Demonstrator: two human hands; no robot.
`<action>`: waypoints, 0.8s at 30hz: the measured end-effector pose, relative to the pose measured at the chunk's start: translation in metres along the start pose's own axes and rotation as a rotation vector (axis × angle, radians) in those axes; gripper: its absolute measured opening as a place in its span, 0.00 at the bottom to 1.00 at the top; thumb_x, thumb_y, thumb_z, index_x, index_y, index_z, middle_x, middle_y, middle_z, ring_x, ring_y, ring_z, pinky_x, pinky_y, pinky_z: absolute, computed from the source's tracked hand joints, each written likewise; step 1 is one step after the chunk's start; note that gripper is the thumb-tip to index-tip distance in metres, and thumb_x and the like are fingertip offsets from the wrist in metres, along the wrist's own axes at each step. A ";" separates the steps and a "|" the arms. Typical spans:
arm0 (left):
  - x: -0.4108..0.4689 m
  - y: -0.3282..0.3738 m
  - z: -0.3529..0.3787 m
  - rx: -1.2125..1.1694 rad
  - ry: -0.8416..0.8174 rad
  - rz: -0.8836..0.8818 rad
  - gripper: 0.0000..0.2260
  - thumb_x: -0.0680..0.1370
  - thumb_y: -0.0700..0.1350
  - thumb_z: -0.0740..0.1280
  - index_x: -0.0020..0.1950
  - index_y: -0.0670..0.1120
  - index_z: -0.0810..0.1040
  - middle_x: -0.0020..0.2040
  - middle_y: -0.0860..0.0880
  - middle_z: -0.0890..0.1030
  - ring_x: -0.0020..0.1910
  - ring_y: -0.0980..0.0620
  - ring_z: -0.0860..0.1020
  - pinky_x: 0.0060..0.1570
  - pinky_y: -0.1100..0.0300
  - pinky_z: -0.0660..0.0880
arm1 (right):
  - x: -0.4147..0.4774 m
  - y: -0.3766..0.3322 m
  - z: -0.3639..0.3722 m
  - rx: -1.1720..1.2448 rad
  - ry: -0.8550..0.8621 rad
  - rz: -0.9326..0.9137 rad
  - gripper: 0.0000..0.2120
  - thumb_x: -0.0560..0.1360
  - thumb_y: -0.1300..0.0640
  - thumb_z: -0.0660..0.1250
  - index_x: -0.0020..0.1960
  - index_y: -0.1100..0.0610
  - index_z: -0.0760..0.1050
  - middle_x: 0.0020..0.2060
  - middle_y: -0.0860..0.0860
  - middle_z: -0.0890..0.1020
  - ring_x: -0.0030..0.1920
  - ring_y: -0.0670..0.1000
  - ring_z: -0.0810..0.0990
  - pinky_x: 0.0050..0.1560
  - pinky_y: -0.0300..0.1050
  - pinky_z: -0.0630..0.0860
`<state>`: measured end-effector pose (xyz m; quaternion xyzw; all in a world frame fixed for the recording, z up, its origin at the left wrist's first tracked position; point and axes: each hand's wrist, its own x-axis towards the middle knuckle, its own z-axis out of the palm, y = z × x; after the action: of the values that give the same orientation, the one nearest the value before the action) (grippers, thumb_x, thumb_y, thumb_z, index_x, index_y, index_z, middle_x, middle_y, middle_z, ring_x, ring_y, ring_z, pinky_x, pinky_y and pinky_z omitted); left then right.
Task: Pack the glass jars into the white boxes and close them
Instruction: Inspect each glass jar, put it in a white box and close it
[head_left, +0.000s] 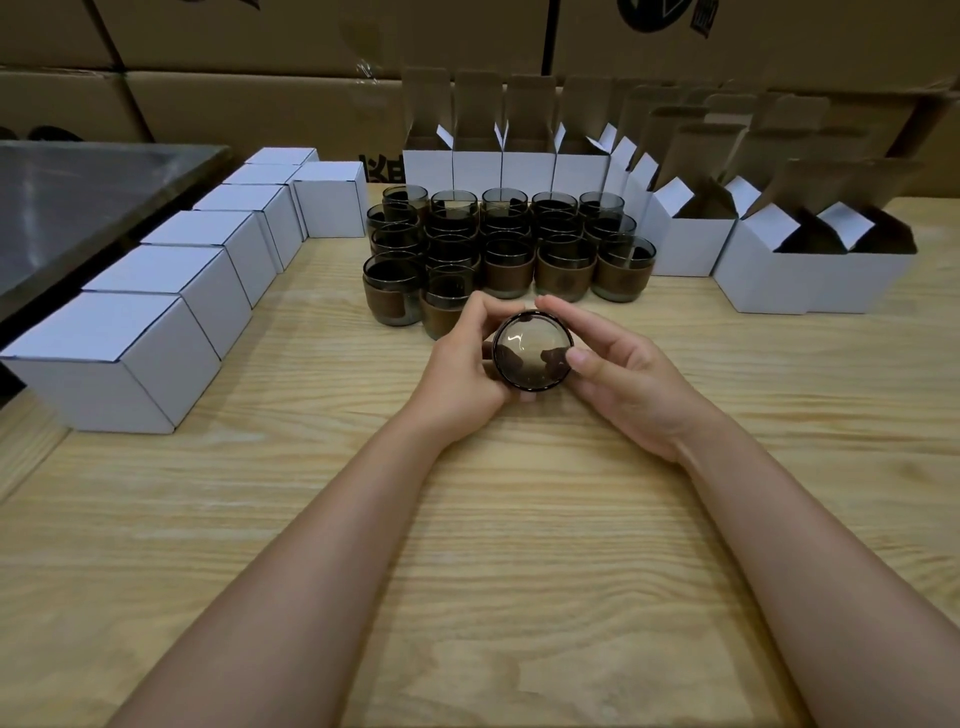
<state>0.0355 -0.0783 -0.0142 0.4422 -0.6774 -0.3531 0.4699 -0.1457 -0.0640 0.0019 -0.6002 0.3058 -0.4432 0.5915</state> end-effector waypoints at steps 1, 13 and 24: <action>0.000 0.000 0.000 -0.006 -0.006 -0.005 0.32 0.62 0.32 0.80 0.52 0.59 0.69 0.54 0.56 0.80 0.52 0.61 0.79 0.49 0.68 0.75 | 0.000 0.000 -0.001 -0.019 -0.009 0.005 0.27 0.75 0.67 0.62 0.73 0.58 0.64 0.70 0.52 0.72 0.66 0.51 0.74 0.70 0.48 0.68; -0.001 0.001 0.001 0.016 -0.051 0.015 0.30 0.64 0.34 0.78 0.51 0.60 0.68 0.51 0.57 0.79 0.46 0.65 0.79 0.43 0.72 0.73 | 0.000 0.004 0.000 -0.212 0.031 -0.021 0.33 0.69 0.70 0.72 0.68 0.49 0.68 0.64 0.47 0.74 0.54 0.42 0.80 0.51 0.35 0.76; -0.001 0.003 0.005 0.077 -0.077 0.077 0.30 0.65 0.34 0.77 0.52 0.61 0.67 0.51 0.56 0.78 0.40 0.66 0.79 0.37 0.72 0.73 | 0.009 0.012 0.021 -0.374 0.390 -0.133 0.25 0.65 0.57 0.80 0.54 0.45 0.70 0.49 0.41 0.79 0.47 0.34 0.79 0.43 0.30 0.75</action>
<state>0.0305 -0.0755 -0.0131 0.4196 -0.7245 -0.3252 0.4397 -0.1213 -0.0636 -0.0060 -0.6211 0.4503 -0.5239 0.3700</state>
